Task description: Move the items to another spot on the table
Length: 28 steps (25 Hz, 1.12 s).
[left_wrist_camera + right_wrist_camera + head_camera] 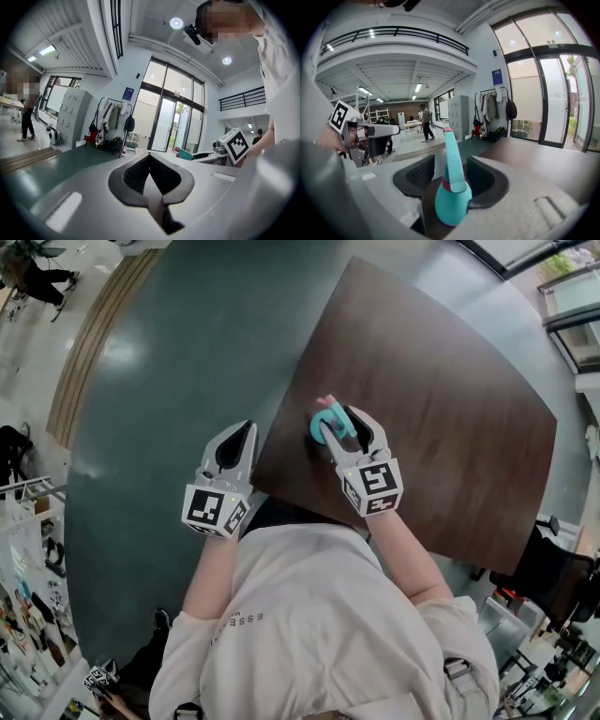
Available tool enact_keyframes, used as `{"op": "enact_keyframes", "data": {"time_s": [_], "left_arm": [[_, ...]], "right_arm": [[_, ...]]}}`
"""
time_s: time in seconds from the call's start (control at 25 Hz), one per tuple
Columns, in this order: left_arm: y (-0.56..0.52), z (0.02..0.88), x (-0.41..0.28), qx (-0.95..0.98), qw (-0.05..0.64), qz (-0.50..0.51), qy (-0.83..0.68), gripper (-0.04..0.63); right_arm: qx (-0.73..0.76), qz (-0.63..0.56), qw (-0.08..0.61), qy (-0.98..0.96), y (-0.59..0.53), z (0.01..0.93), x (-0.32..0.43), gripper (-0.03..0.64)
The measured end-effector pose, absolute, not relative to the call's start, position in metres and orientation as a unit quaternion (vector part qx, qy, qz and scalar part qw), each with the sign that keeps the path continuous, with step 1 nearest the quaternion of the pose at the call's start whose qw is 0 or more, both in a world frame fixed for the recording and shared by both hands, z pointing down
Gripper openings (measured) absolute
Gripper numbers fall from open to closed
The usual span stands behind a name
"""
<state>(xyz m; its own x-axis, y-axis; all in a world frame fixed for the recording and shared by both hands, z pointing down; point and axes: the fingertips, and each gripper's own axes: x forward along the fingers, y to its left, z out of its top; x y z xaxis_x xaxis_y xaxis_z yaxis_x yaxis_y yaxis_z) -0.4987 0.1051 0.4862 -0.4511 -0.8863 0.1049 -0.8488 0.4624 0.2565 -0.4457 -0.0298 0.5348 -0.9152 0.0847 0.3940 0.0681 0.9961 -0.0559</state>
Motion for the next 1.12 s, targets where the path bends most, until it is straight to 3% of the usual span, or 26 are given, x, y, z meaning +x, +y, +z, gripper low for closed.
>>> {"op": "enact_keyframes", "data": {"time_s": [0.16, 0.8, 1.12], "left_arm": [[0.099, 0.489, -0.502, 0.525, 0.112, -0.081, -0.840, 0.009], [0.074, 0.450, -0.504, 0.605, 0.114, -0.070, -0.785, 0.009], [0.028, 0.438, -0.443, 0.674, 0.099, -0.055, -0.730, 0.009]], "right_arm": [[-0.016, 0.016, 0.198, -0.980, -0.038, 0.538, -0.443, 0.138], [0.062, 0.032, 0.160, -0.985, -0.051, 0.492, -0.422, 0.132], [0.134, 0.049, 0.137, -0.980, -0.079, 0.473, -0.349, 0.132]]}}
